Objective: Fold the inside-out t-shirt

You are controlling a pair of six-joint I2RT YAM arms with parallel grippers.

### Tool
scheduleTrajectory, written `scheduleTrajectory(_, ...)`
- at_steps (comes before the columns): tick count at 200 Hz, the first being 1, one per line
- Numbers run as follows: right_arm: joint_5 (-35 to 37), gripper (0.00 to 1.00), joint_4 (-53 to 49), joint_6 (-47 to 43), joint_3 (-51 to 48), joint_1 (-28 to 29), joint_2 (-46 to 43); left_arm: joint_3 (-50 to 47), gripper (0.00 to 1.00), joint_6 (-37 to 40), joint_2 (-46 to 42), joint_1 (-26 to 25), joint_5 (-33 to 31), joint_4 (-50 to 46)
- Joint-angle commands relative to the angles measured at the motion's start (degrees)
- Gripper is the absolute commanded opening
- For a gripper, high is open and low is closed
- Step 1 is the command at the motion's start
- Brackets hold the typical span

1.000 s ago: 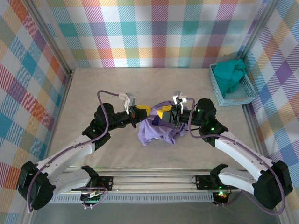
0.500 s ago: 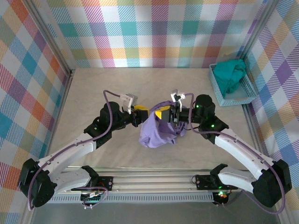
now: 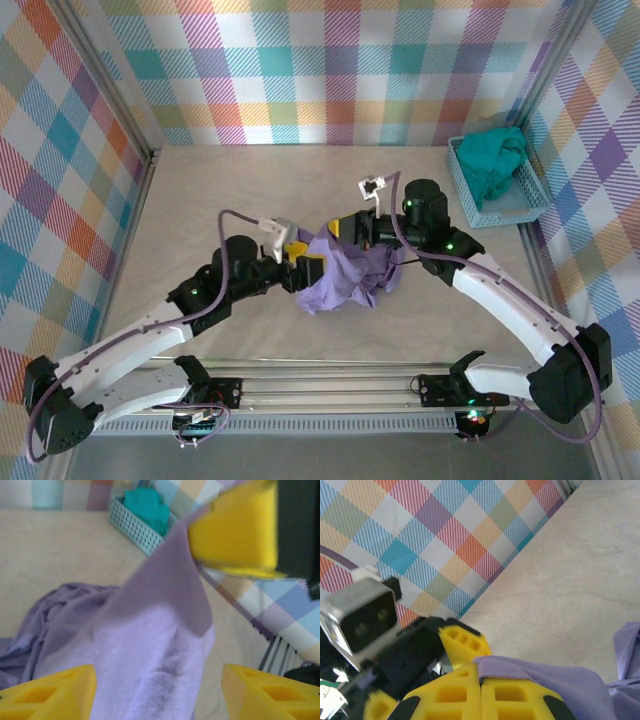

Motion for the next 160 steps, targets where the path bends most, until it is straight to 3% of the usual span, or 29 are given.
scheduleTrajectory(1, 1.1, 0.0, -5.86, -2.51, 2.83, 0.08, 0.48, 1.4, 0.67, 0.68, 4.09, -1.36, -2.6, -1.68)
scheduleTrajectory(33, 0.82, 0.0, -12.48, -6.93, 6.54, 0.09, -0.41, 1.43, 0.67, 6.93, 10.32, -1.32, -8.3, -0.86)
scheduleTrajectory(50, 0.26, 0.0, -15.24, -8.85, 7.91, 0.1, -1.02, 1.68, 0.61, 8.48, 14.36, -1.23, -9.32, 1.08)
scheduleTrajectory(75, 0.14, 0.0, -23.68, -13.88, 11.71, 0.1, -0.8, 2.02, 0.29, 7.32, 18.65, 0.49, -10.8, 4.75)
scheduleTrajectory(99, 5.53, 0.0, -34.16, -19.96, 15.52, 0.1, -0.74, 1.84, 0.0, 7.21, 18.92, 2.97, -9.58, 5.87)
scheduleTrajectory(123, 6.62, 0.0, -37.56, -21.53, 16.67, 0.1, -0.51, 2.22, 0.0, 8.26, 18.07, 4.99, -9.8, 4.61)
scheduleTrajectory(160, -4.34, 0.0, -29.69, -16.16, 13.76, 0.06, 1.24, 5.05, 0.01, 8.19, 20.0, 6.45, -14.52, -0.08)
